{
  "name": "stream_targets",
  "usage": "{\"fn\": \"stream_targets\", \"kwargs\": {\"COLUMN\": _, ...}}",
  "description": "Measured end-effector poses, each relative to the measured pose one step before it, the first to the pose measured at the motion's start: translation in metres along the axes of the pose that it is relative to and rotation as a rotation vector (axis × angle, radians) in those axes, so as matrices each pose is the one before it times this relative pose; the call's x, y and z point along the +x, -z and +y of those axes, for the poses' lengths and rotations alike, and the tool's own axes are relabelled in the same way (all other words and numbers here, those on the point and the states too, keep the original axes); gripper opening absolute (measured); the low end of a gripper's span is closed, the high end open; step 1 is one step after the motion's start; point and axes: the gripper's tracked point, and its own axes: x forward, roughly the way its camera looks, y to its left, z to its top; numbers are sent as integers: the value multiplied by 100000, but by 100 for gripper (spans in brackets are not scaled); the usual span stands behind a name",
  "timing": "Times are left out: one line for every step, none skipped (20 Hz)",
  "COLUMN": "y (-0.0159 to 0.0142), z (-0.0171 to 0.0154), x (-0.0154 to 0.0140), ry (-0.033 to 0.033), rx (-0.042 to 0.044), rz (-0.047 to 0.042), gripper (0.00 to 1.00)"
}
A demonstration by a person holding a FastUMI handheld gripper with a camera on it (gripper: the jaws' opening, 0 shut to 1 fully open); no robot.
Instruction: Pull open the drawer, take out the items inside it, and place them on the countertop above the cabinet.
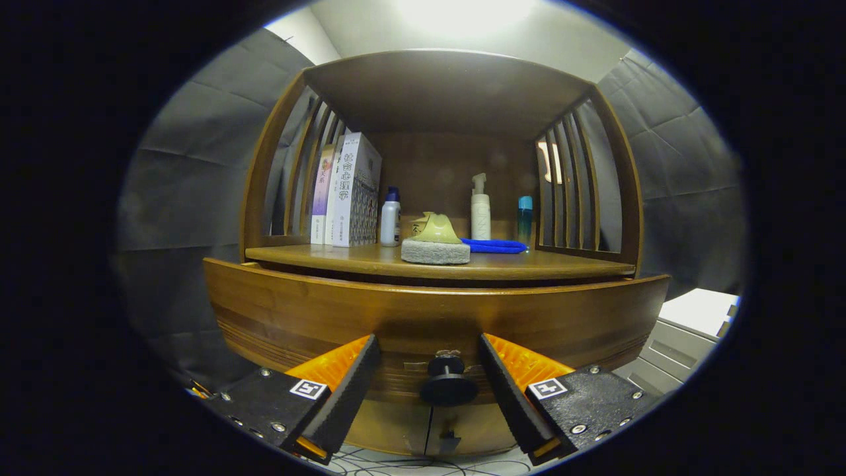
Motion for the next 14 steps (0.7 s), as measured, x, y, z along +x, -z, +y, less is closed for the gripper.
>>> {"fn": "stream_targets", "kwargs": {"y": -35, "z": -45, "x": 342, "ry": -38, "rx": -209, "rz": -215, "gripper": 95}}
{"fn": "stream_targets", "kwargs": {"y": 43, "z": -1, "x": 299, "ry": -44, "rx": -534, "rz": 29, "gripper": 95}}
{"fn": "stream_targets", "kwargs": {"y": -4, "z": -23, "x": 330, "ry": 24, "rx": -712, "rz": 156, "gripper": 95}}
{"fn": "stream_targets", "kwargs": {"y": 12, "z": -24, "x": 372, "ry": 67, "rx": -614, "rz": 127, "gripper": 95}}
{"fn": "stream_targets", "kwargs": {"y": 23, "z": 0, "x": 377, "ry": 25, "rx": -554, "rz": 361, "gripper": 95}}
{"fn": "stream_targets", "kwargs": {"y": -23, "z": -18, "x": 324, "ry": -1, "rx": -289, "rz": 316, "gripper": 95}}
{"fn": "stream_targets", "kwargs": {"y": -28, "z": -22, "x": 302, "ry": 55, "rx": 64, "rz": 232, "gripper": 95}}
{"fn": "stream_targets", "kwargs": {"y": 5, "z": -6, "x": 323, "ry": 96, "rx": 233, "rz": 34, "gripper": 95}}
{"fn": "stream_targets", "kwargs": {"y": -78, "z": -17, "x": 382, "ry": 120, "rx": 490, "rz": -8, "gripper": 95}}
{"fn": "stream_targets", "kwargs": {"y": 72, "z": 270, "x": -150, "ry": 134, "rx": 570, "rz": -110, "gripper": 95}}
{"fn": "stream_targets", "kwargs": {"y": -32, "z": -2, "x": 360, "ry": -38, "rx": 491, "rz": 199, "gripper": 95}}
{"fn": "stream_targets", "kwargs": {"y": -29, "z": 25, "x": 326, "ry": -294, "rx": 564, "rz": 175, "gripper": 95}}
{"fn": "stream_targets", "kwargs": {"y": -63, "z": 3, "x": 323, "ry": -390, "rx": 680, "rz": 138, "gripper": 95}}
{"fn": "stream_targets", "kwargs": {"y": 29, "z": -26, "x": 364, "ry": -131, "rx": 632, "rz": 305, "gripper": 95}}
